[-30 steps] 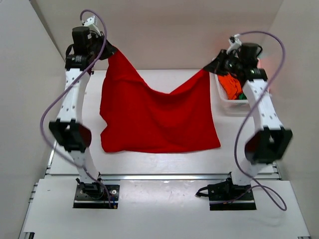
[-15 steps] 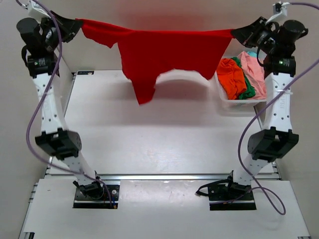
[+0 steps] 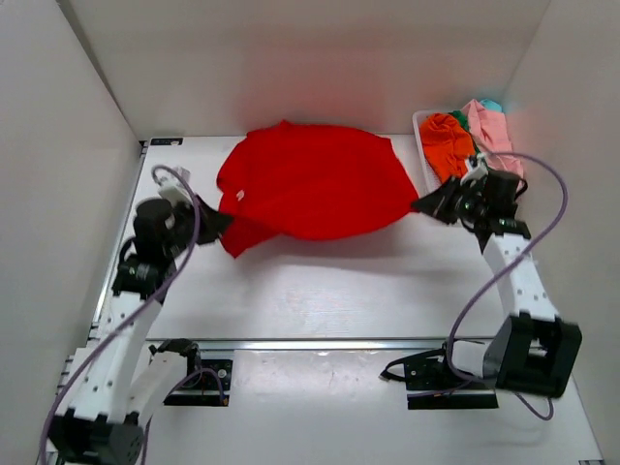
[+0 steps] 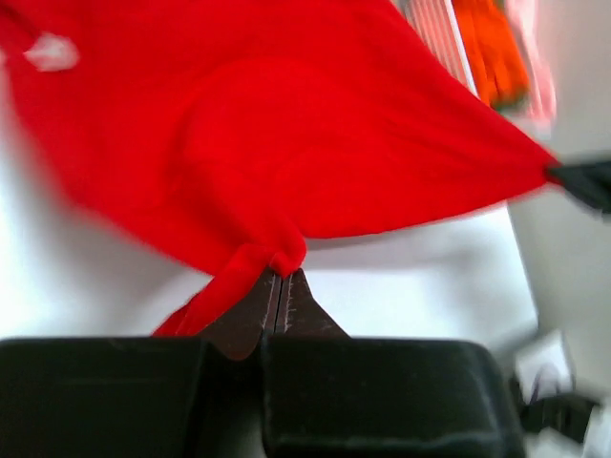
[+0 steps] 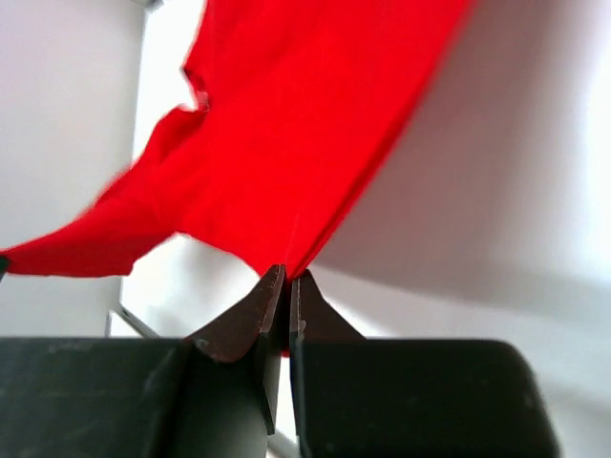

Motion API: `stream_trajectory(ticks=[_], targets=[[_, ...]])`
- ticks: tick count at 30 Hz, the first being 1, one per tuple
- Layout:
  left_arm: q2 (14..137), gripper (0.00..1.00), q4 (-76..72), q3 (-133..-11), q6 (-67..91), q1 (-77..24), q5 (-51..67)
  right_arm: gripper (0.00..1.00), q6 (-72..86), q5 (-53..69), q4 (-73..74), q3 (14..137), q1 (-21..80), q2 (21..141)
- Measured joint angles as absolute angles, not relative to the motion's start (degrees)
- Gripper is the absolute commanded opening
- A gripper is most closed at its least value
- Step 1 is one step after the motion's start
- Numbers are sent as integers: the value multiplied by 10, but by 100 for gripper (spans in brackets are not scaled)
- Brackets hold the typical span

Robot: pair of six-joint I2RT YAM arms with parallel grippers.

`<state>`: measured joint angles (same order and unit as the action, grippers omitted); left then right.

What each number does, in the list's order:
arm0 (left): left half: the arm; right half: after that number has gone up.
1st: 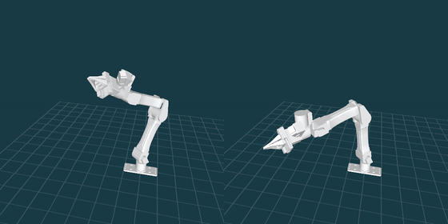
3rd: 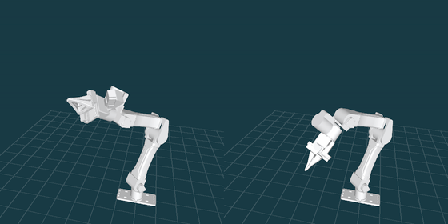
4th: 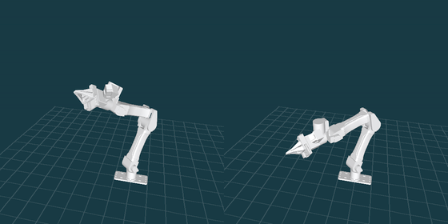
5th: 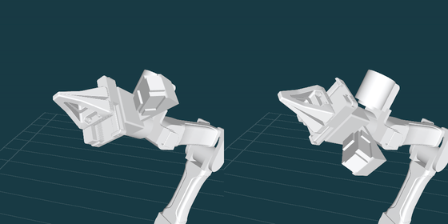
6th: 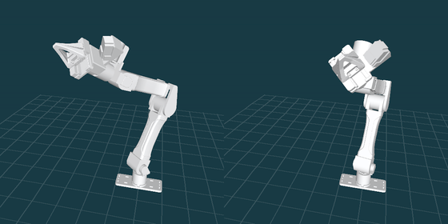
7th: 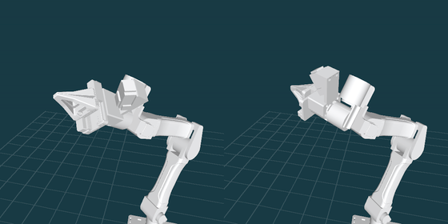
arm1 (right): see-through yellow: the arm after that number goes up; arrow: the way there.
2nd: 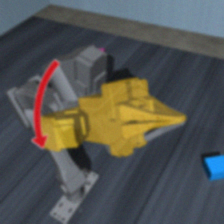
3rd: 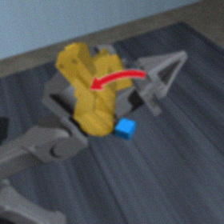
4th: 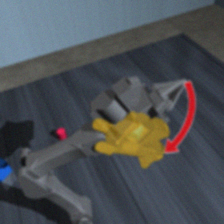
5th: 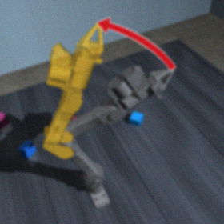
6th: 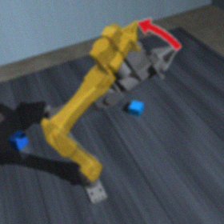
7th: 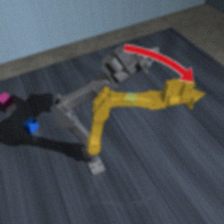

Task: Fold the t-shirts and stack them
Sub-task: Flatten out the tshirt

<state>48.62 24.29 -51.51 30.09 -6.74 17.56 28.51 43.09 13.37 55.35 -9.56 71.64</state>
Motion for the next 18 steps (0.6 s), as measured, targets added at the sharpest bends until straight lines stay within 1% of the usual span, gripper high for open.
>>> stream_trajectory(ticks=[3,6,9,12,14,17,18], targets=[[382,0,282,-452,299,-146,130,0,274,414,171,477,-87,614],[299,0,319,-434,310,-155,105,0,274,404,189,440,-71,536],[295,0,326,-458,316,-155,91,0,287,400,188,435,-53,504],[347,0,310,-496,310,-154,82,0,299,403,176,449,-43,525],[392,0,286,-508,301,-143,85,1,301,404,161,474,-36,577],[495,0,234,-511,291,-83,136,0,297,408,139,549,-26,705],[548,0,221,-518,288,-64,148,0,295,411,135,588,-23,762]])
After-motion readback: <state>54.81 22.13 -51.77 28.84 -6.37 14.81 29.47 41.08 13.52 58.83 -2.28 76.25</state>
